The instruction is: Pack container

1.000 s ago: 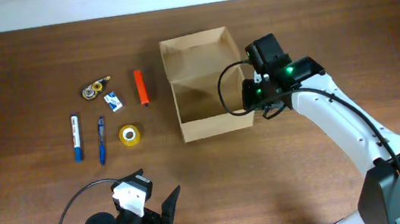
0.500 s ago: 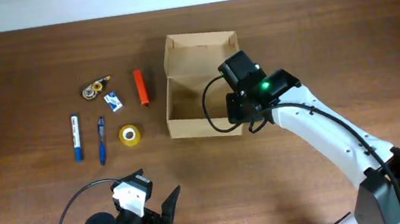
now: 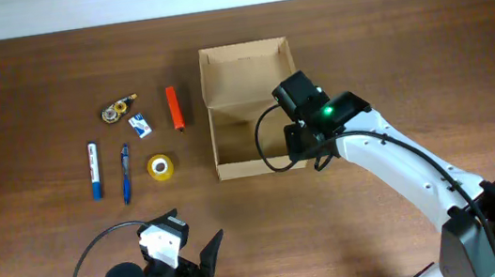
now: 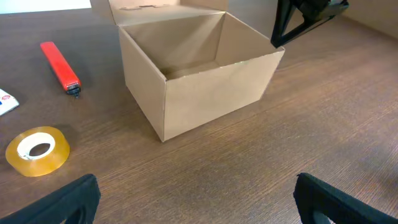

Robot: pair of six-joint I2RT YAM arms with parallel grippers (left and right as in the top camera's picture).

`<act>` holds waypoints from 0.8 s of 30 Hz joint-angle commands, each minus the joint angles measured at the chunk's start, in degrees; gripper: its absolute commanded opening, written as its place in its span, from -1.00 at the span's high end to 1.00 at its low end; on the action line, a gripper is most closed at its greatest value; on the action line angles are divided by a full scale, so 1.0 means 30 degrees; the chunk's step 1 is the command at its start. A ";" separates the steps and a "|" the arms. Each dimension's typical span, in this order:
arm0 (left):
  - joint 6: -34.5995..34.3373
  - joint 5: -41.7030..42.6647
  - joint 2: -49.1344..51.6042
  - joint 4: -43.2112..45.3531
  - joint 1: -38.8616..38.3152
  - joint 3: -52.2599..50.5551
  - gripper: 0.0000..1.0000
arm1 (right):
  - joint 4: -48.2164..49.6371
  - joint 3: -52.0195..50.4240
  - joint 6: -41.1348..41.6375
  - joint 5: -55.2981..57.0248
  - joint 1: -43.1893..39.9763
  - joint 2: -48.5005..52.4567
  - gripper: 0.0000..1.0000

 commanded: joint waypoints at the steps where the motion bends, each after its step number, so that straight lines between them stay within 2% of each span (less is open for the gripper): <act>1: -0.0117 0.0211 -0.0182 0.0036 -0.0066 -0.0066 -0.99 | -0.0168 -0.0423 -0.0736 0.0357 0.0087 -0.0189 0.92; 13: -0.0117 0.0211 -0.0182 0.0036 -0.0066 -0.0066 -0.99 | -0.0576 -0.0423 -0.1049 -0.0794 0.0102 -0.0189 0.93; 24: -0.0117 0.0211 -0.0182 0.0036 -0.0066 -0.0066 -0.99 | -0.0736 -0.0423 -0.0124 -0.0933 0.0102 -0.0189 0.93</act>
